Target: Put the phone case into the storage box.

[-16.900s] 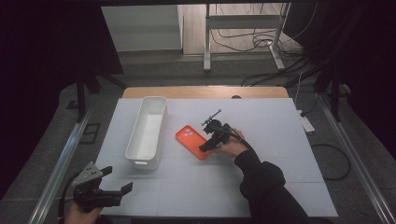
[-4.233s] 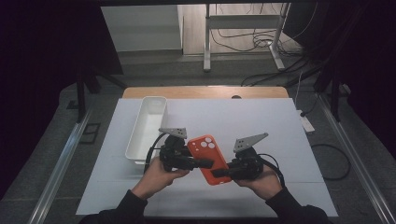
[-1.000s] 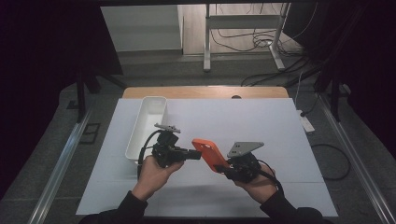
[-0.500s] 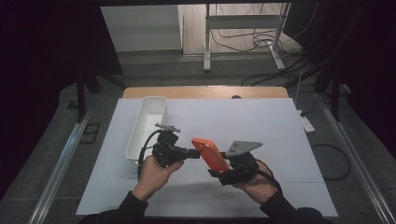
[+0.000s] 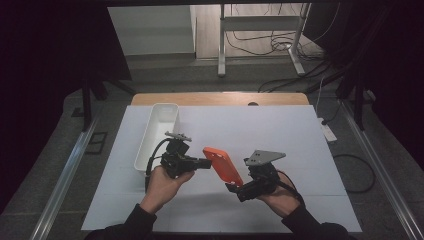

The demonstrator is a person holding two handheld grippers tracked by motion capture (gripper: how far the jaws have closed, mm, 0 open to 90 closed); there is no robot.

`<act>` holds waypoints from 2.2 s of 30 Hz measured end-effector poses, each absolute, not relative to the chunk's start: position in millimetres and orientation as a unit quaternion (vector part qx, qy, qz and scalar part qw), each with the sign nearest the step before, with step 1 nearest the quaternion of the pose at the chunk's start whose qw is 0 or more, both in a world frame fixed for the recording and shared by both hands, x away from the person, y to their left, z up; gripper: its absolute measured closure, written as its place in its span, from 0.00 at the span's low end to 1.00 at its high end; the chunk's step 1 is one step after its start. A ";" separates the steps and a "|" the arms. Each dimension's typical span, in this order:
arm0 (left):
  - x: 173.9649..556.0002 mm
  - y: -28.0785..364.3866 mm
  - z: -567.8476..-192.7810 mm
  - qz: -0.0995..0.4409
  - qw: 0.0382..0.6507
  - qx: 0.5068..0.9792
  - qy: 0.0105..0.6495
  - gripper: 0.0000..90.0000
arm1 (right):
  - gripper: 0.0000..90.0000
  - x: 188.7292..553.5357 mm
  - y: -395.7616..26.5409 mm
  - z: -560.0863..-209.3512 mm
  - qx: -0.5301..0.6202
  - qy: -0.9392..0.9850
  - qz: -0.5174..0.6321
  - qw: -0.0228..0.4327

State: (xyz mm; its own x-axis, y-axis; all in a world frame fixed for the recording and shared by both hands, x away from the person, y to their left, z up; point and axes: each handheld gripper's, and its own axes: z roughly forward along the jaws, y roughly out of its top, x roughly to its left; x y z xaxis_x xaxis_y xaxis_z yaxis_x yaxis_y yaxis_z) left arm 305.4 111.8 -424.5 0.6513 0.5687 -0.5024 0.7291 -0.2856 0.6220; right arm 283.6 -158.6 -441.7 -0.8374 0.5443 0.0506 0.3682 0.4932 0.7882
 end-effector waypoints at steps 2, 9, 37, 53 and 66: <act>305.5 112.7 -424.0 -0.082 0.432 0.800 0.407 0.99 | 0.00 282.8 -160.3 -441.2 0.267 0.858 0.427 0.101; 309.1 117.2 -423.4 -0.077 0.426 0.801 0.413 0.99 | 0.00 281.3 -170.5 -437.4 0.268 0.860 0.422 0.104; 326.8 140.9 -412.8 -0.047 0.415 0.801 0.430 0.99 | 0.00 267.6 -204.9 -436.7 0.292 0.856 0.413 0.105; 335.8 152.0 -410.7 -0.039 0.406 0.800 0.441 0.99 | 0.00 263.4 -220.0 -437.2 0.305 0.853 0.409 0.111; 343.9 158.7 -403.7 -0.031 0.403 0.796 0.450 0.99 | 0.00 258.5 -241.6 -439.1 0.322 0.848 0.405 0.116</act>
